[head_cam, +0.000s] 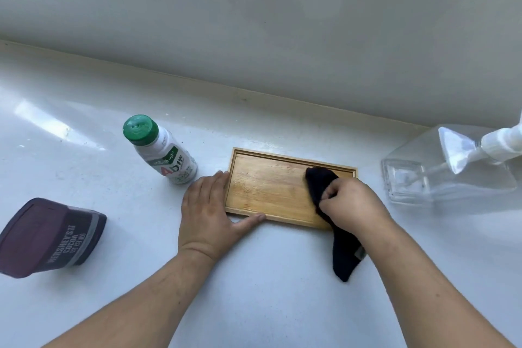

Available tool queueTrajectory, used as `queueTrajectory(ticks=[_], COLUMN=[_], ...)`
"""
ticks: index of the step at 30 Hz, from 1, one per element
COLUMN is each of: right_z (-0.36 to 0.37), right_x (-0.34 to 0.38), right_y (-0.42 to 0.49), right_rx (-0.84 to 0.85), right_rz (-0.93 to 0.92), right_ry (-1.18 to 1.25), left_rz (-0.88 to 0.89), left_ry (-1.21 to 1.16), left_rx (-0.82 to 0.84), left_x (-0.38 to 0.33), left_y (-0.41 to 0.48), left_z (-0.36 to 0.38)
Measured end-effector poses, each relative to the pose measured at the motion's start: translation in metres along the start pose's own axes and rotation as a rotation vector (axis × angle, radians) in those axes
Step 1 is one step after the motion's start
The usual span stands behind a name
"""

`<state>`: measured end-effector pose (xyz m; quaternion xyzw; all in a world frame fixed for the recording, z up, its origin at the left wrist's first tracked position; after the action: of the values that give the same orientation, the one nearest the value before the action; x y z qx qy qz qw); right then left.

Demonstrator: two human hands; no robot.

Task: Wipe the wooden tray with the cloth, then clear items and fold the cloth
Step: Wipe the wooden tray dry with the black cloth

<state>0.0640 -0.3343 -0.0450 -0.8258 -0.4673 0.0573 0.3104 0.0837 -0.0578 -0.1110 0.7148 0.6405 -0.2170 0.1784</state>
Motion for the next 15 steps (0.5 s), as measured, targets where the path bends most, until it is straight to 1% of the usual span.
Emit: queueTrajectory(ticks=[2, 3, 4, 6, 8, 9, 10, 12, 13, 15], right_z=[0.008, 0.017, 0.028, 0.054, 0.076, 0.08, 0.076, 0.059, 0.049, 0.03], right_x=[0.011, 0.028, 0.049, 0.097, 0.129, 0.132, 0.127, 0.098, 0.077, 0.027], right_y=[0.005, 0.005, 0.002, -0.011, -0.027, -0.03, -0.029, -0.021, -0.015, -0.003], right_rx=[-0.132, -0.206, -0.256, -0.289, -0.278, -0.279, -0.274, -0.298, -0.335, -0.412], right_rz=[0.017, -0.021, -0.094, -0.304, -0.517, -0.585, -0.614, -0.563, -0.493, -0.273], right_ry=[0.01, 0.03, 0.071, 0.104, -0.007, -0.056, -0.069, -0.063, -0.065, -0.046], left_rz=[-0.001, 0.003, 0.013, 0.038, 0.03, 0.019, 0.01, 0.0, 0.004, 0.012], left_ry=[0.005, 0.004, -0.001, -0.024, -0.04, -0.04, -0.038, -0.029, -0.024, -0.018], left_rx=[0.008, 0.011, 0.01, -0.007, -0.013, -0.017, -0.018, -0.008, -0.002, 0.0], left_x=[-0.001, -0.002, -0.003, -0.004, -0.003, -0.003, -0.003, -0.003, -0.004, -0.002], left_y=[0.0, 0.0, 0.0, 0.0, 0.0, 0.0, 0.0, 0.0, 0.0, 0.0], left_z=[0.0, 0.0, 0.0, 0.0, 0.001, 0.001, 0.001, 0.001, 0.001, 0.0])
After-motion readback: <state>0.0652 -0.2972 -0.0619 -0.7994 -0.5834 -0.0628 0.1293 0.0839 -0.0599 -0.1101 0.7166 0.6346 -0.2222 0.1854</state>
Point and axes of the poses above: each hand's wrist, its own y-axis towards the middle knuckle, its own z-axis out of the palm, x = y × z, the point moved 3 cm from there along y, towards the middle knuckle, and after that the axes turned 9 degrees about -y, right-handed, at the moved point
